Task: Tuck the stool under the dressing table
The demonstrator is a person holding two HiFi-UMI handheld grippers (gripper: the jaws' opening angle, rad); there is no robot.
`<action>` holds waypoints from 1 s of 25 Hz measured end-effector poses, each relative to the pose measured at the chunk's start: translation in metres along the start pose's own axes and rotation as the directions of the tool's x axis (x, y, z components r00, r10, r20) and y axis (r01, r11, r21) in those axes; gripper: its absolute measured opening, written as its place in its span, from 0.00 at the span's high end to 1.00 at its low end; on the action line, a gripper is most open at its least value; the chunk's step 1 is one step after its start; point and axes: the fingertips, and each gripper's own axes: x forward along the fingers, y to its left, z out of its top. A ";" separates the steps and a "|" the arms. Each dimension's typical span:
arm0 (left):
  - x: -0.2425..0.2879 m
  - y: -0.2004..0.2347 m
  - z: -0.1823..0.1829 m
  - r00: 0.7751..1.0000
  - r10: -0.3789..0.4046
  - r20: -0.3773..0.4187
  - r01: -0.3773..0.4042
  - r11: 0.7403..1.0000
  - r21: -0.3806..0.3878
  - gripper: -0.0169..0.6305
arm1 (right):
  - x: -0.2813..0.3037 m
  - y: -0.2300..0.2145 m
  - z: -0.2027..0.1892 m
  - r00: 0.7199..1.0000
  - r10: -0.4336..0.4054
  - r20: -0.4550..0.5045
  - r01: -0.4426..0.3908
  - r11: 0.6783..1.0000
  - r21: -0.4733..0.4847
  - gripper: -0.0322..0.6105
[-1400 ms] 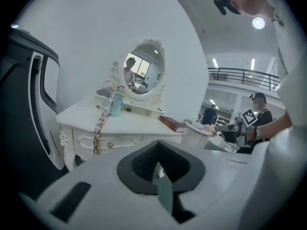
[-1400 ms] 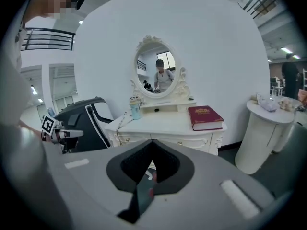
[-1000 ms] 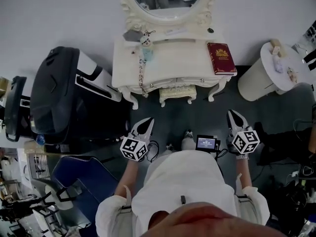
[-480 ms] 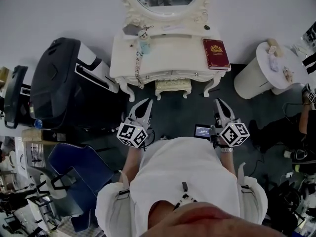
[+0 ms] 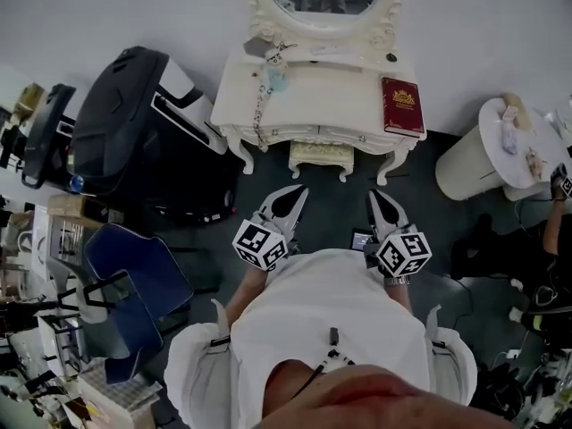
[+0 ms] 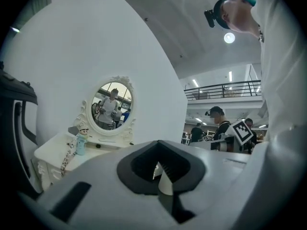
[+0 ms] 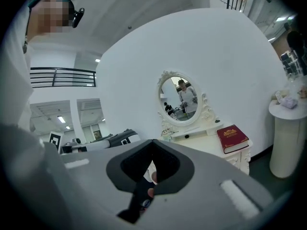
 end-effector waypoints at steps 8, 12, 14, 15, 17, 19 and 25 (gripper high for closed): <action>-0.002 -0.033 -0.028 0.999 0.036 -0.014 -0.037 0.998 -0.055 0.96 | -0.013 -0.002 -0.001 0.999 0.050 0.001 -0.050 0.999 -0.003 0.94; 0.000 -0.039 -0.024 0.999 0.050 0.014 -0.049 0.998 -0.050 0.96 | -0.024 -0.006 -0.009 0.998 0.051 -0.019 -0.051 0.999 -0.002 0.94; 0.001 -0.045 -0.028 0.999 0.048 0.008 -0.047 0.997 -0.054 0.96 | -0.030 -0.009 -0.011 0.998 0.049 -0.028 -0.049 0.999 -0.002 0.94; 0.001 -0.048 -0.031 0.999 0.045 0.004 -0.045 0.997 -0.056 0.96 | -0.033 -0.010 -0.011 0.998 0.048 -0.030 -0.048 0.999 -0.003 0.94; 0.002 -0.057 -0.036 0.999 0.040 -0.005 -0.040 0.997 -0.061 0.96 | -0.037 -0.014 -0.011 0.998 0.044 -0.035 -0.044 0.999 -0.002 0.94; 0.003 -0.064 -0.041 0.999 0.043 -0.015 -0.044 0.997 -0.066 0.96 | -0.042 -0.017 -0.013 0.998 0.040 -0.043 -0.040 0.999 0.003 0.94; 0.002 -0.066 -0.042 0.997 0.074 -0.006 -0.074 0.995 -0.067 0.96 | -0.046 -0.018 -0.016 0.997 0.055 -0.061 -0.055 0.998 -0.004 0.94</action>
